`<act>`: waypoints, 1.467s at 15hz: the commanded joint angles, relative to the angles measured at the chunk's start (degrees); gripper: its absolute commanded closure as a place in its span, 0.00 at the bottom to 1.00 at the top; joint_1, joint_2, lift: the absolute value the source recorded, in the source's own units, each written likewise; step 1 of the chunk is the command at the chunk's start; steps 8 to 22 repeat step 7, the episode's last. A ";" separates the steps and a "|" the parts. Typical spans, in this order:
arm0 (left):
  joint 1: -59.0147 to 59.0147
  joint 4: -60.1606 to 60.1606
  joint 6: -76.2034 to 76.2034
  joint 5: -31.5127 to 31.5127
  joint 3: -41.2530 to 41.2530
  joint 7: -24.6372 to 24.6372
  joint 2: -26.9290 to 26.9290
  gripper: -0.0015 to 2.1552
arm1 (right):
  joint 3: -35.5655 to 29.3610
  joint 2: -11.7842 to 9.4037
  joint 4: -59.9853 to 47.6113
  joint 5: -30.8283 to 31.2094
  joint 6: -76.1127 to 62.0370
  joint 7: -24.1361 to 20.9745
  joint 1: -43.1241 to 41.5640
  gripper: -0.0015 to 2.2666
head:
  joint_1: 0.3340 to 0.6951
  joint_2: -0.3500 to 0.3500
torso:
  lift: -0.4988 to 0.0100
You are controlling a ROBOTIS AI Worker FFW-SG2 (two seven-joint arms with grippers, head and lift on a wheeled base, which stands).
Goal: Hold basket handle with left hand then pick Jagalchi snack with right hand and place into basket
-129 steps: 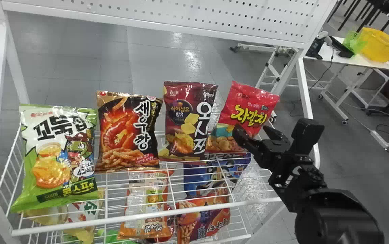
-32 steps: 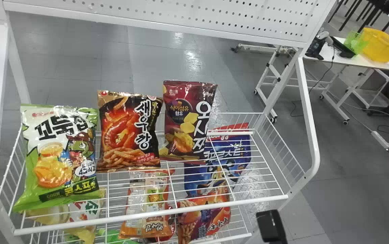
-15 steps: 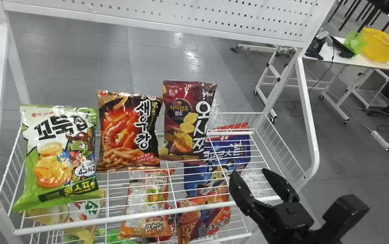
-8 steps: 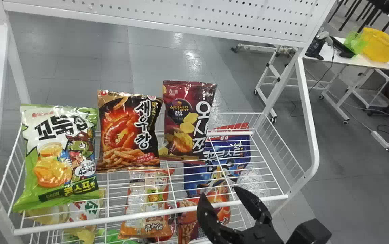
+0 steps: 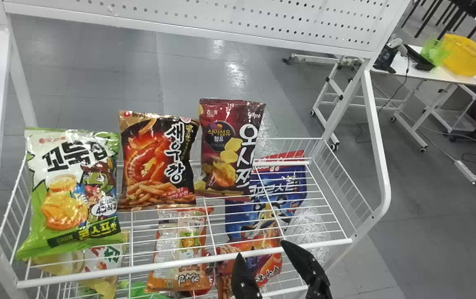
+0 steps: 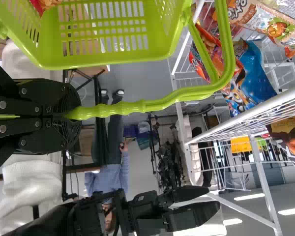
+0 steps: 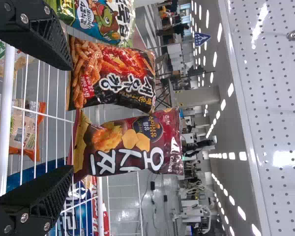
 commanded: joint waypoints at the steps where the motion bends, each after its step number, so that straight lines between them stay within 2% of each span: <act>1: 0.26 -0.08 -0.01 0.31 0.58 -0.41 -0.03 0.78 | 0.65 -0.28 -0.64 0.40 -0.71 -0.20 0.74 0.04 | 1.00 0.00 | 0.96; 7: 0.96 -0.17 -0.01 1.19 1.37 -0.76 -0.38 0.78 | 1.09 -0.98 -1.07 0.05 -0.71 -1.17 1.18 0.04 | 1.00 0.00 | 0.96; 22: 0.96 -0.17 -0.01 1.19 1.37 -0.76 -0.38 0.78 | 1.09 -0.98 -1.07 0.05 -0.71 -1.17 1.18 0.04 | 1.00 0.00 | 0.96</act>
